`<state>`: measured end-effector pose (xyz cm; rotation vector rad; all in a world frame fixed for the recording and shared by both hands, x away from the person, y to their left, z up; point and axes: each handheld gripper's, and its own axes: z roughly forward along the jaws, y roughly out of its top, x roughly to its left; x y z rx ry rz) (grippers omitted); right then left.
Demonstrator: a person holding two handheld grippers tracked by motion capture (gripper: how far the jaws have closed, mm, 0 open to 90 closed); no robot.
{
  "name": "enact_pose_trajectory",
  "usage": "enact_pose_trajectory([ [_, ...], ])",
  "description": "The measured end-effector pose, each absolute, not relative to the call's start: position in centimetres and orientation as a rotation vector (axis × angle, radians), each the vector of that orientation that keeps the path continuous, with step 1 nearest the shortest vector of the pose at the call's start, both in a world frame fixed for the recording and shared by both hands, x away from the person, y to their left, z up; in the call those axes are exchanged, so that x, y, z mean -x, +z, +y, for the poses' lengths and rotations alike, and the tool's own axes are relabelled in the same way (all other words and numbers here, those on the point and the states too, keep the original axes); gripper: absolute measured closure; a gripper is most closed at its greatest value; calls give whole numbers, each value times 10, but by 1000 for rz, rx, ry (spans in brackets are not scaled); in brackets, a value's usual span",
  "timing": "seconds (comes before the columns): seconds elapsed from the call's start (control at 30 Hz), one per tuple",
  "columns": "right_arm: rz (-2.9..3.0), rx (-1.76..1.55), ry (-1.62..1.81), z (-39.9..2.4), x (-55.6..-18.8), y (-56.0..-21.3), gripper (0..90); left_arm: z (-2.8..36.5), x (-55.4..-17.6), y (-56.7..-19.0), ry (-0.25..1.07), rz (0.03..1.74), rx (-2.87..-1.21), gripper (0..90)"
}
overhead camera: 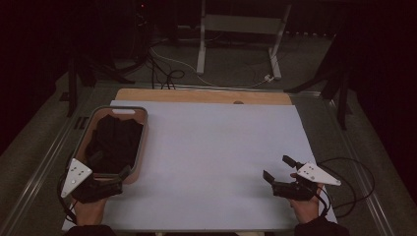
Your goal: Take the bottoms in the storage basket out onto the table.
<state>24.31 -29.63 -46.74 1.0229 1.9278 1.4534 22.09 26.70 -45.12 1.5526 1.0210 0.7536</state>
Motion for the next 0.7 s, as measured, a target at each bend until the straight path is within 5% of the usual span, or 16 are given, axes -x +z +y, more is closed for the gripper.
enact_pose_trajectory([
  [0.7,1957,-1020,1446,-294,-249,-474,77,270,-222,-445,777,1044,-1571,0],
])
